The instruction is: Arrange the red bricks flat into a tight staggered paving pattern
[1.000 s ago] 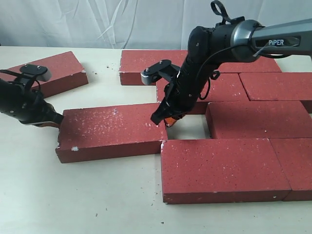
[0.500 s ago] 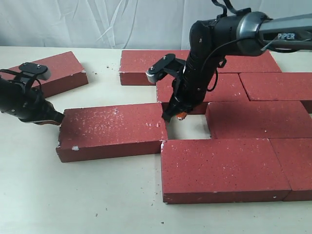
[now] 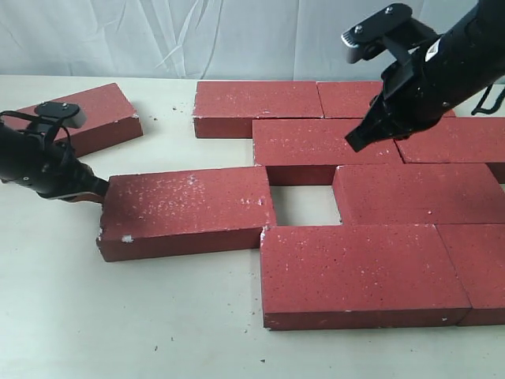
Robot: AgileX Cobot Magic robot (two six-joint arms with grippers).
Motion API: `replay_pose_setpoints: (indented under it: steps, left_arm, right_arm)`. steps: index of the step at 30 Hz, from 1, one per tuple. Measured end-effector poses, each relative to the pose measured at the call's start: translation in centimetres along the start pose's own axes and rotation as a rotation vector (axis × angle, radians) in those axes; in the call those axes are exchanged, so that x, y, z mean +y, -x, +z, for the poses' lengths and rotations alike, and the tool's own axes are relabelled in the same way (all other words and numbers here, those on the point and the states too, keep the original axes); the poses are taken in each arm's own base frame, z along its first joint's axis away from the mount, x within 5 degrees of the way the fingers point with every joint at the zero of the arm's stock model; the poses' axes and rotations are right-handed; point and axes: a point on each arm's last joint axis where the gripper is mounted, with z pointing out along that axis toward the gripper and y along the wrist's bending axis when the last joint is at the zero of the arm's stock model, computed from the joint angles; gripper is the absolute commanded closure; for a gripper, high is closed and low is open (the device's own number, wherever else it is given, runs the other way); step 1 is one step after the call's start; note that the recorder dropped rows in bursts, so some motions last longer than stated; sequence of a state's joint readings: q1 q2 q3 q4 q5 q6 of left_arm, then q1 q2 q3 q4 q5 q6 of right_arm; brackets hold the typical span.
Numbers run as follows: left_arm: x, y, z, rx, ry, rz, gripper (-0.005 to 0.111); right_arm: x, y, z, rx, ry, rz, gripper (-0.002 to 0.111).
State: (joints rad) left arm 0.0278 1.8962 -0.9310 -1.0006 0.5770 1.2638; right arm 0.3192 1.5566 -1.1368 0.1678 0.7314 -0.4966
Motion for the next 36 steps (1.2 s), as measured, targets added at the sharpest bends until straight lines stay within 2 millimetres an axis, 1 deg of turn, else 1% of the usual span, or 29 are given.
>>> replay_pose_setpoints:
  steps: [2,5,10,18,23,26,36]
  left_arm:
    - [-0.5,0.2,0.3,-0.004,0.013,0.015,0.107]
    - [-1.5,0.6,1.0,-0.006,0.037,0.054,0.107]
    - [-2.8,1.5,2.1,-0.031,0.061,0.067,0.107]
    - [-4.0,2.1,3.2,-0.03,0.044,0.09,0.107]
    - [-4.7,2.4,4.7,-0.014,0.022,0.104,0.107]
    - [-5.2,2.7,5.2,-0.016,0.012,0.112,0.107]
    - [-7.2,3.1,5.8,-0.016,-0.013,0.154,0.107]
  right_arm:
    - [0.0,0.4,-0.6,-0.048,-0.013,0.009,0.109]
    - [-0.1,0.5,-0.7,-0.068,-0.019,0.014,0.109]
    - [-0.1,0.5,0.1,-0.051,-0.013,0.016,0.109]
    - [-0.3,0.6,0.2,-0.067,-0.022,0.017,0.109]
    - [-0.2,0.6,0.3,-0.069,-0.024,0.017,0.109]
    - [-0.3,0.6,0.4,-0.07,-0.025,0.018,0.109]
    - [-0.3,0.7,0.3,-0.082,-0.029,0.021,0.109]
